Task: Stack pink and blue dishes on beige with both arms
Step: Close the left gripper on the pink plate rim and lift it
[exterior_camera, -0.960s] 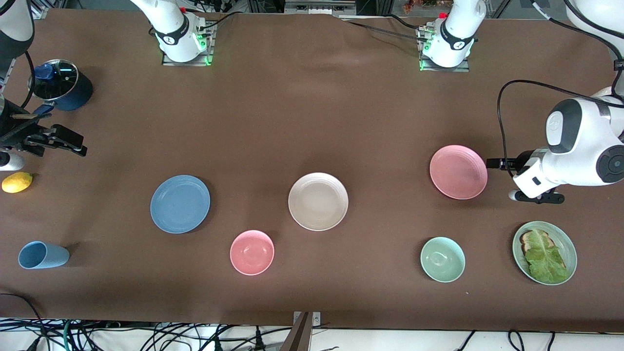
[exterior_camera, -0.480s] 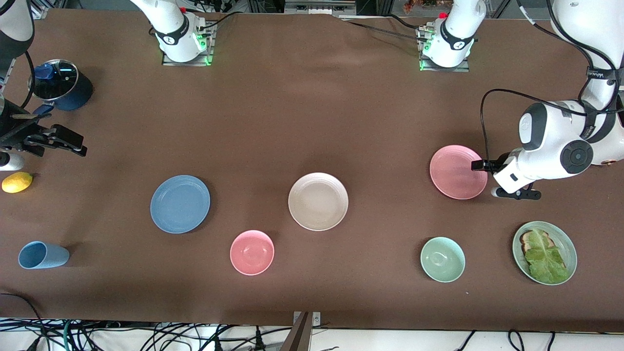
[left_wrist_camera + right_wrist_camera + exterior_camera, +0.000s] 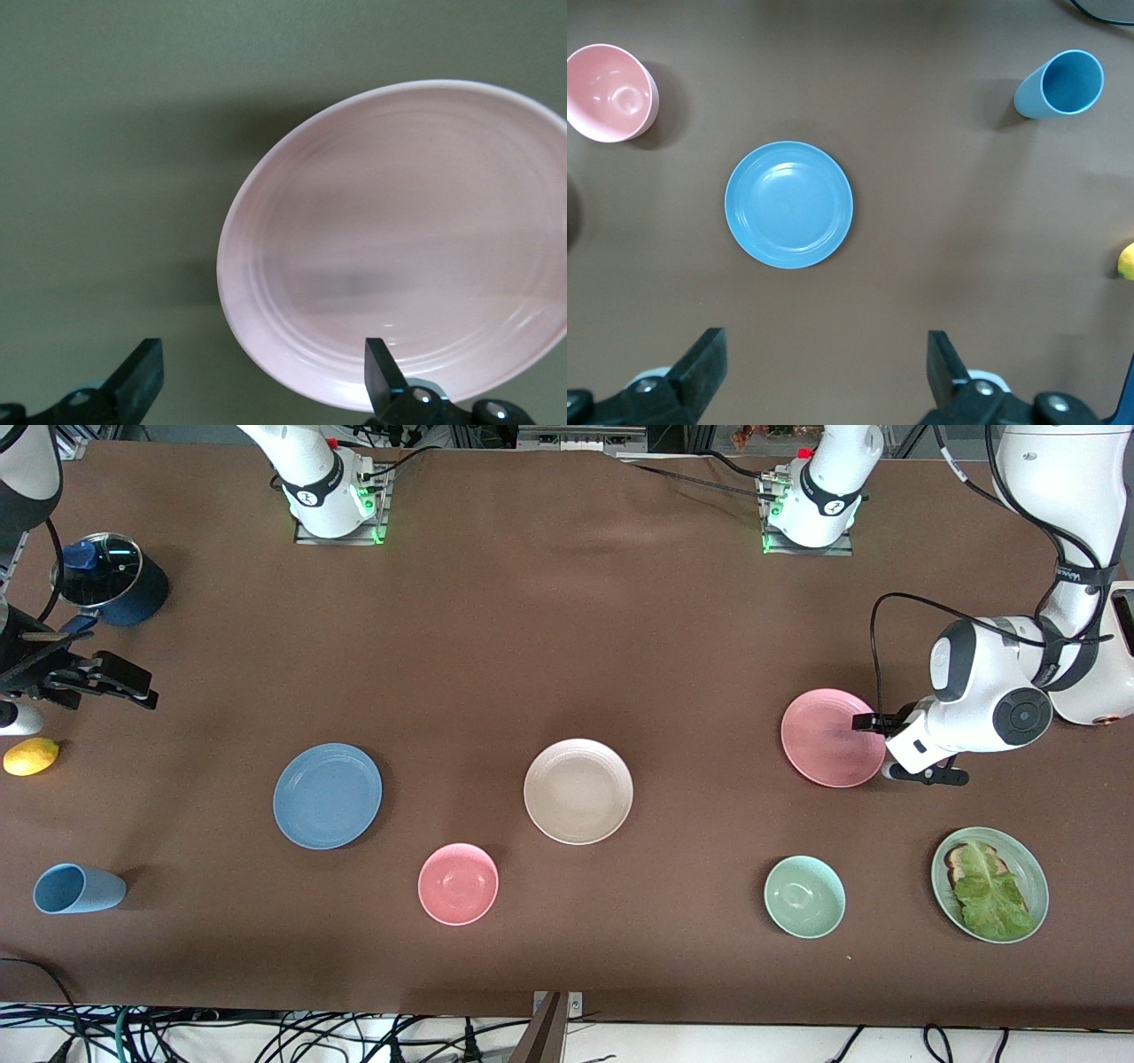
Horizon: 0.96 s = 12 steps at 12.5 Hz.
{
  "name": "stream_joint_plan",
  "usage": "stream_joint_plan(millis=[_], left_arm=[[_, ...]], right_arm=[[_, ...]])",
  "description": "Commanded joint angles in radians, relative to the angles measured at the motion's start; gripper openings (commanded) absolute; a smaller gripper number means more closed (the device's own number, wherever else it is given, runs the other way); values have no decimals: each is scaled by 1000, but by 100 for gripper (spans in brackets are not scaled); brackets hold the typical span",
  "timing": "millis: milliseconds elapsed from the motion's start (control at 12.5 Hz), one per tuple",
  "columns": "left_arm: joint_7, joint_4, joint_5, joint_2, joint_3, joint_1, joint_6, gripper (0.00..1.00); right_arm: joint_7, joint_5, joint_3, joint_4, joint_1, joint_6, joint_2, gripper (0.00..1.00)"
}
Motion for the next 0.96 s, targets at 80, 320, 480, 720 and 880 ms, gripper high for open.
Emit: stream_joint_plan(millis=[80, 320, 480, 720, 880], left_arm=[[40, 9, 26, 65, -5, 31, 70, 100], [46, 32, 11, 89, -6, 51, 69, 91], [92, 35, 9, 94, -6, 59, 66, 55], [98, 55, 11, 111, -6, 57, 58, 8], [96, 72, 12, 115, -6, 56, 38, 0]], right_arm=[[-2, 3, 4, 7, -4, -6, -8, 100], [-5, 1, 4, 7, -4, -4, -8, 100], [-3, 1, 6, 10, -1, 2, -5, 100], [-3, 1, 4, 12, -3, 2, -3, 100], [-2, -3, 7, 15, 2, 15, -4, 100]])
